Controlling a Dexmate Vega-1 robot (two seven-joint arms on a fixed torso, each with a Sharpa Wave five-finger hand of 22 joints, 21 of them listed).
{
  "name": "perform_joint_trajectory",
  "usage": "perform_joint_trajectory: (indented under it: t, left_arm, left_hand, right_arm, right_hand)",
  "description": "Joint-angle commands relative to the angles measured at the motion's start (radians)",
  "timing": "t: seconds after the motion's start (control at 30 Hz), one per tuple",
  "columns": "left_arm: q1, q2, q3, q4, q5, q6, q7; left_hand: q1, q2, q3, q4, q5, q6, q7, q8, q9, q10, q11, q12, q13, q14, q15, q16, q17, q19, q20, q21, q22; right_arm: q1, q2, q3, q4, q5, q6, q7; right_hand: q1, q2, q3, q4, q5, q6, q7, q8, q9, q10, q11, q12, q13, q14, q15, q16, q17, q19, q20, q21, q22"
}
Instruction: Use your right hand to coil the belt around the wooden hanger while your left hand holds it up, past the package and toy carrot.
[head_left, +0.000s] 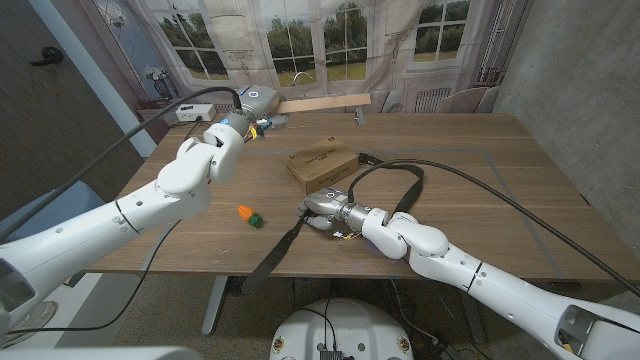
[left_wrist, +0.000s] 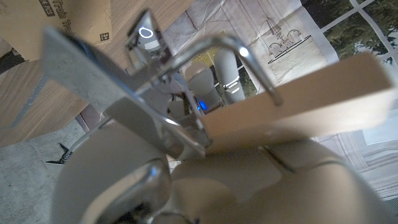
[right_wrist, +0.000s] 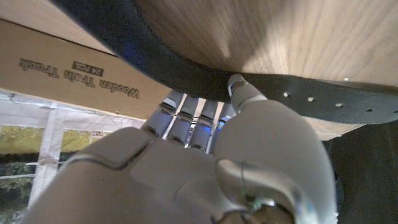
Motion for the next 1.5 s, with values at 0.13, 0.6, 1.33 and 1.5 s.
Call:
perform_joint_trajectory:
  t: [0.13,0.6,1.33,1.5]
  left_arm:
    - [-0.046,-0.04,0.035,0.031,0.029,-0.018,-0.028]
    - [-0.07,-0.063,0.056,0.038,0.056,-0.01,-0.052]
    - [-0.106,-0.106,0.084,0.075,0.081,-0.017,-0.05]
    - [-0.112,-0.108,0.09,0.076,0.104,-0.004,-0.056]
  left_hand:
    - [-0.009,0.0,0.011,0.001,-0.006,-0.005,0.002,0.008,-0.002,0.006,-0.009,0.005,0.001,0.007,0.004,0.0,0.0,-0.004,-0.041,0.005,0.0]
    - [-0.014,-0.001,0.018,0.0,-0.007,-0.007,0.001,0.016,-0.003,0.004,-0.007,0.005,0.001,0.008,0.004,0.001,0.002,-0.006,-0.041,0.008,-0.005]
    - [-0.022,-0.005,0.029,-0.001,-0.008,-0.01,0.002,0.028,-0.01,0.002,-0.006,0.005,0.001,0.005,0.004,-0.006,-0.004,-0.01,-0.041,0.015,-0.004]
    - [-0.024,-0.006,0.031,-0.001,-0.008,-0.011,0.003,0.031,-0.011,0.003,-0.006,0.005,0.001,0.006,0.004,-0.005,-0.003,-0.01,-0.04,0.015,-0.005]
  right_arm:
    - [-0.07,0.02,0.068,0.036,0.07,-0.034,-0.278]
    - [-0.067,0.029,0.108,0.081,0.136,-0.013,-0.432]
    - [-0.115,0.056,0.266,0.131,0.418,0.121,-0.647]
    - [-0.133,0.051,0.301,0.128,0.449,0.135,-0.678]
  right_hand:
    - [0.002,0.048,-0.015,0.046,0.041,-0.002,0.018,0.118,0.266,0.094,-0.038,0.076,0.076,0.213,-0.176,0.111,0.119,0.041,-0.035,0.058,0.028]
    - [0.024,0.043,-0.049,0.105,0.091,-0.16,-0.049,0.249,0.473,0.141,-0.081,0.244,0.302,0.376,-0.177,0.251,0.446,0.046,-0.04,0.195,0.117]
    - [0.018,0.043,-0.055,0.134,0.105,-0.171,-0.053,0.26,0.478,0.108,-0.091,0.308,0.405,0.361,-0.175,0.241,0.544,0.033,-0.041,0.229,0.129]
    - [0.016,0.042,-0.055,0.141,0.108,-0.179,-0.061,0.261,0.482,0.091,-0.093,0.314,0.424,0.354,-0.175,0.234,0.561,0.024,-0.042,0.233,0.13]
